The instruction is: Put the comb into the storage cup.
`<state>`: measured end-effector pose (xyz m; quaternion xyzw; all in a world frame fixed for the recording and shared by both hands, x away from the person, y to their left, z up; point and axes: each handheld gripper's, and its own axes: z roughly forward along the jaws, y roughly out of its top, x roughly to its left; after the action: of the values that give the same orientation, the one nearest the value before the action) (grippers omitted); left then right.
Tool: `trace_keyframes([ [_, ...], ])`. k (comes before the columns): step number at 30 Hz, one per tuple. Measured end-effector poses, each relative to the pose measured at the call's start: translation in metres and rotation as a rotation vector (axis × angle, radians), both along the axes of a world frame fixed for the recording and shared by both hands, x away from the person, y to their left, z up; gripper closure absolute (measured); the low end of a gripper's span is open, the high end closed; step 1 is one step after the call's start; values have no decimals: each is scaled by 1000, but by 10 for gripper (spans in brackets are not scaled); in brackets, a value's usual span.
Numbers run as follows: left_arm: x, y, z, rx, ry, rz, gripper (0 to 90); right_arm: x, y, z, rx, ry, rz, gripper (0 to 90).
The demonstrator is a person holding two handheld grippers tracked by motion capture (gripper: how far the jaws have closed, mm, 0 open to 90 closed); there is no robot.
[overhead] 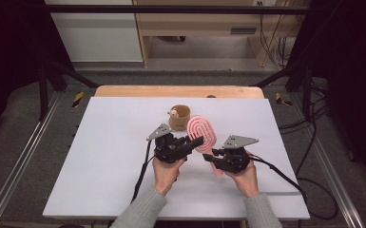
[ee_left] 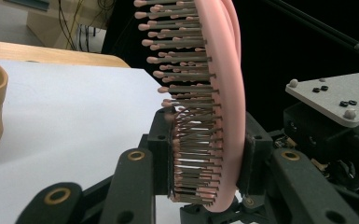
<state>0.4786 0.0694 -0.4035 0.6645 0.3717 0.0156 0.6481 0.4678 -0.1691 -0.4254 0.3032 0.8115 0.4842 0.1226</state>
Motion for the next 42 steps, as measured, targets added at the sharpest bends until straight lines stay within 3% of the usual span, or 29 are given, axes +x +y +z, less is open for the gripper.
trace_keyframes([
  [13,-5,-1,4,2,-26,10,647,0,0,1,25,3,10,700],
  [19,-5,-1,8,2,-33,16,648,1,0,0,30,1,13,645],
  [22,-5,0,10,5,-40,23,647,1,0,1,46,-2,11,585],
  [28,-5,0,14,36,-62,34,648,1,-2,4,91,-56,-19,252],
  [32,-4,3,15,48,-68,44,647,1,-4,6,120,-83,-40,102],
  [37,-3,8,17,63,-75,57,647,2,-7,8,133,-76,-65,22],
  [42,-2,15,20,80,-83,70,647,2,-11,8,143,-68,-85,4],
])
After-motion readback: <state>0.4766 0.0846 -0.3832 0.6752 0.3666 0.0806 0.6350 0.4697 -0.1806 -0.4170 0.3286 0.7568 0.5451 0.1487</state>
